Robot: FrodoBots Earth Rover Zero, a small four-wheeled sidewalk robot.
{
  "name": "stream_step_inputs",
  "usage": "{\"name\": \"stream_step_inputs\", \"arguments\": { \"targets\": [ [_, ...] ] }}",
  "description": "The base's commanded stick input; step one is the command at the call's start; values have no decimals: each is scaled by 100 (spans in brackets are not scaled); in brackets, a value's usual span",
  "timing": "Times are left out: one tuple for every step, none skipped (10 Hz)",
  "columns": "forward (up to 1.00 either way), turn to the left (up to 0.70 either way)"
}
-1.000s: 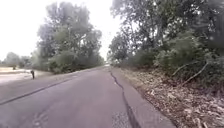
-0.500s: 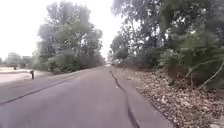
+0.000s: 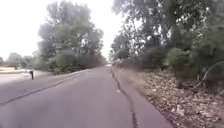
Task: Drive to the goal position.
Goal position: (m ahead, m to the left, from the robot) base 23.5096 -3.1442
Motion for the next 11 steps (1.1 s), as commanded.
{"name": "stream_step_inputs", "arguments": {
  "targets": [
    [85, 2],
    [85, 2],
    [85, 2],
    [85, 2],
    [85, 2],
    [85, 2],
    [85, 2],
    [85, 2],
    [85, 2],
    [85, 2],
    [85, 2]
  ]
}}
